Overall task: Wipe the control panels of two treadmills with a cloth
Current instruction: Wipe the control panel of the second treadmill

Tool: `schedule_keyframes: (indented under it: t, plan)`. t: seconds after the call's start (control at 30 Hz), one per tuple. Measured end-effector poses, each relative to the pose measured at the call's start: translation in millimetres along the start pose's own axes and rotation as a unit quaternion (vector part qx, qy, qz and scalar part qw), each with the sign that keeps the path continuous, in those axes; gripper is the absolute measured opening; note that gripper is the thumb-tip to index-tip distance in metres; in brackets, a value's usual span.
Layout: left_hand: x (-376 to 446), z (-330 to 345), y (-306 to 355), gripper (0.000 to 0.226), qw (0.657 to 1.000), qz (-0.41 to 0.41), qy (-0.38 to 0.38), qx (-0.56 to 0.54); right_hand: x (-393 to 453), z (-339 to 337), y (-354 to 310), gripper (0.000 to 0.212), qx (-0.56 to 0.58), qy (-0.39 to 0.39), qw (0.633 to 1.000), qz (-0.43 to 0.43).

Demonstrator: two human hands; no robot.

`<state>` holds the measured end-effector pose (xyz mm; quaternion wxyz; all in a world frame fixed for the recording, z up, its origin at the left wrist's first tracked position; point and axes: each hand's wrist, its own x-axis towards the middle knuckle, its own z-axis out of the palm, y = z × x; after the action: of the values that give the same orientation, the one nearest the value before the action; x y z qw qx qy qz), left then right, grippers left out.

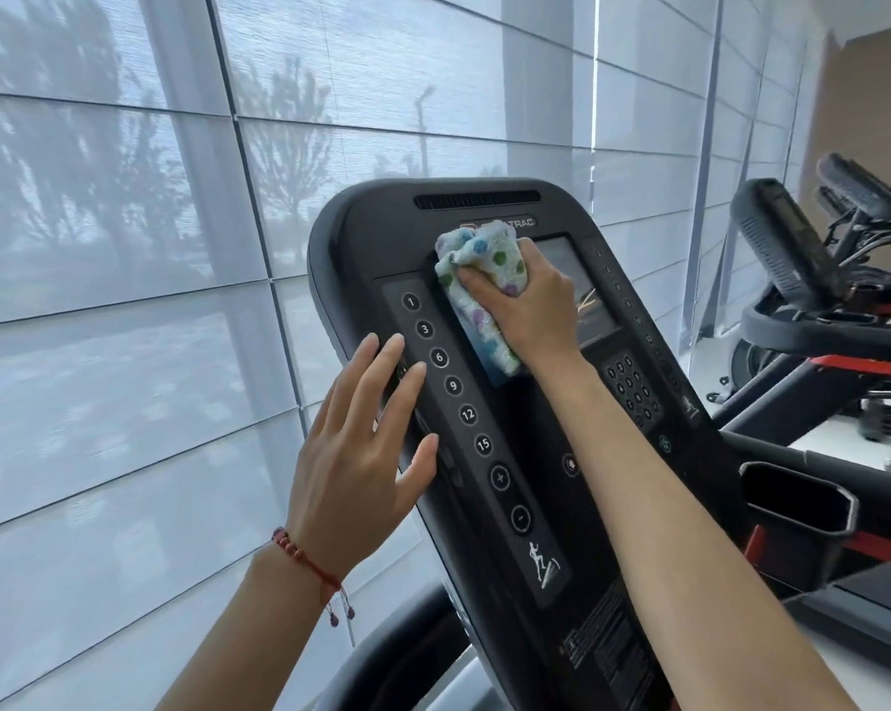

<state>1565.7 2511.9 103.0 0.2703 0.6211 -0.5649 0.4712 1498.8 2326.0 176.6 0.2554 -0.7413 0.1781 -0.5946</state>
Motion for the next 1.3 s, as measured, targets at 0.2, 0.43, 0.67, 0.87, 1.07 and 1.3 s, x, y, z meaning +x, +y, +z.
schedule_keyframes:
  t: [0.2, 0.43, 0.67, 0.87, 1.07, 1.3]
  plan:
    - [-2, 1, 3, 0.045, 1.000, -0.011, 0.012, -0.009, 30, -11, 32, 0.042, -0.002, 0.015, 0.999, 0.039]
    - [-2, 2, 5, 0.045, 0.999, -0.019, 0.015, -0.021, 63, -30, 73, 0.055, -0.040, 0.051, 0.990, 0.124]
    - [-2, -2, 3, 0.047, 1.000, -0.020, 0.001, -0.019, 66, -35, 80, 0.057, -0.064, 0.068, 0.977, 0.192]
    - [-2, 2, 4, 0.047, 0.999, -0.026, 0.000, -0.025, 36, -27, 57, 0.045, -0.050, 0.051, 0.991, 0.113]
    - [-2, 4, 8, 0.046, 0.999, -0.036, 0.011, -0.031, -10, -15, 12, 0.029, 0.000, 0.008, 1.000, 0.023]
    - [-3, 5, 6, 0.046, 0.999, -0.030, 0.017, -0.019, -28, -10, 11, 0.024, 0.026, -0.011, 1.000, -0.005]
